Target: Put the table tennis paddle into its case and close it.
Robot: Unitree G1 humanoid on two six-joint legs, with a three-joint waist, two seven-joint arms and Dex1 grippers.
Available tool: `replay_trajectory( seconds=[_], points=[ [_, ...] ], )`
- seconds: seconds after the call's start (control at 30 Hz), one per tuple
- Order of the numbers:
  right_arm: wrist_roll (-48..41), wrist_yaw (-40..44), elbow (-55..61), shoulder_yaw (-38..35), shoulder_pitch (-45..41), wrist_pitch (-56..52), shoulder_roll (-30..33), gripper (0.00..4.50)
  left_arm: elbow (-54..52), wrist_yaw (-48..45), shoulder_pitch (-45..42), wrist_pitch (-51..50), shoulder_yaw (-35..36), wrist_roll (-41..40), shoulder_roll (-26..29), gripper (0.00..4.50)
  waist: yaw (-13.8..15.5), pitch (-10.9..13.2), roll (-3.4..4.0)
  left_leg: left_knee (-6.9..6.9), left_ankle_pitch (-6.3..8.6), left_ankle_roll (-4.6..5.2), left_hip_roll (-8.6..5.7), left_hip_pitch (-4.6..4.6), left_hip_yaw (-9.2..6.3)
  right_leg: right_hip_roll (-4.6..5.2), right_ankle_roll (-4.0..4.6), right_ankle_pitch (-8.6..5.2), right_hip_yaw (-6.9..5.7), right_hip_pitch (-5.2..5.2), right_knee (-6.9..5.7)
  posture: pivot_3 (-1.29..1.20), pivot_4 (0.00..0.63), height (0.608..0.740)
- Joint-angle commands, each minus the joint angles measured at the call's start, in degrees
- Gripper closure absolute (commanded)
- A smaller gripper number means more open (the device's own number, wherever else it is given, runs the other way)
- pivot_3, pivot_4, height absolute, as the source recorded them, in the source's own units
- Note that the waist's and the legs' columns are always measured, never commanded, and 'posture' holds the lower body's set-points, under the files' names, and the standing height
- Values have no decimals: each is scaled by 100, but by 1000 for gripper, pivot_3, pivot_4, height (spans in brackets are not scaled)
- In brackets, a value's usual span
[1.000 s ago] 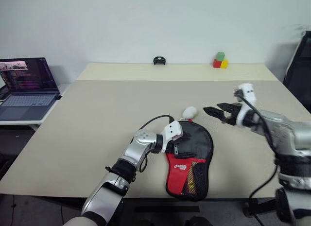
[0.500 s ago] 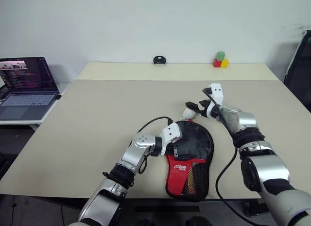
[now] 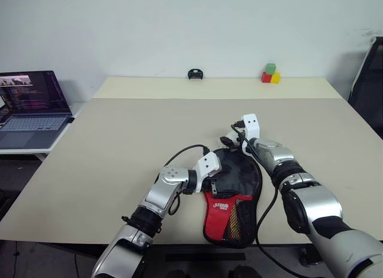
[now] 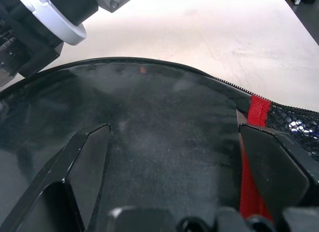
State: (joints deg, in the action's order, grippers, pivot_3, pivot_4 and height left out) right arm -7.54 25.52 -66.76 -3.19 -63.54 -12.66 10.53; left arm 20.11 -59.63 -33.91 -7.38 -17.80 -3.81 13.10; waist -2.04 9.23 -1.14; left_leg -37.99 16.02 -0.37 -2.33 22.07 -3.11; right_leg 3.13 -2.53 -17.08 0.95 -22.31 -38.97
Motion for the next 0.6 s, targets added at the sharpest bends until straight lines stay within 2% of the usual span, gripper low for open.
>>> replay_trajectory(
  seconds=[0.03, 0.2, 0.33, 0.43, 0.6],
  points=[
    [114, -17, 87, -17, -163, 201, 0, 1284, 39, 21, 76, 1, -62, 58, 49, 0, 0, 0, 0, 0, 0, 0, 0, 0, 0, 0, 0, 0, 0, 0, 0, 0, 150, 740],
    [355, 46, 224, 123, -62, 325, 24, 2921, 539, 62, -56, 165, -139, 200, 24, 0, 3, -1, 2, 0, 0, 1, -1, -2, 0, 0, 0, 0, 0, 2, -1, 0, 150, 740],
    [462, 59, 312, 187, -15, 383, 51, 3853, 1039, -11, -104, 407, -260, 331, 66, 0, 4, -7, 11, -1, 1, 3, -1, -16, 0, 0, 2, 1, 1, 12, -4, 0, 150, 740],
    [477, 15, 387, 173, -37, 402, 119, 4104, 1300, -49, -112, 501, -286, 346, 61, 0, 7, -13, 20, -1, 1, 3, -1, -24, -1, 0, 7, 5, -1, 20, -6, 0, 150, 740],
    [498, -8, 558, 148, -54, 349, 340, 4143, 1535, -82, -95, 624, -334, 380, 38, 0, 7, -21, 27, -1, 2, 4, -1, -45, -2, 0, 11, 7, -3, 39, -9, 0, 150, 740]
  ],
)
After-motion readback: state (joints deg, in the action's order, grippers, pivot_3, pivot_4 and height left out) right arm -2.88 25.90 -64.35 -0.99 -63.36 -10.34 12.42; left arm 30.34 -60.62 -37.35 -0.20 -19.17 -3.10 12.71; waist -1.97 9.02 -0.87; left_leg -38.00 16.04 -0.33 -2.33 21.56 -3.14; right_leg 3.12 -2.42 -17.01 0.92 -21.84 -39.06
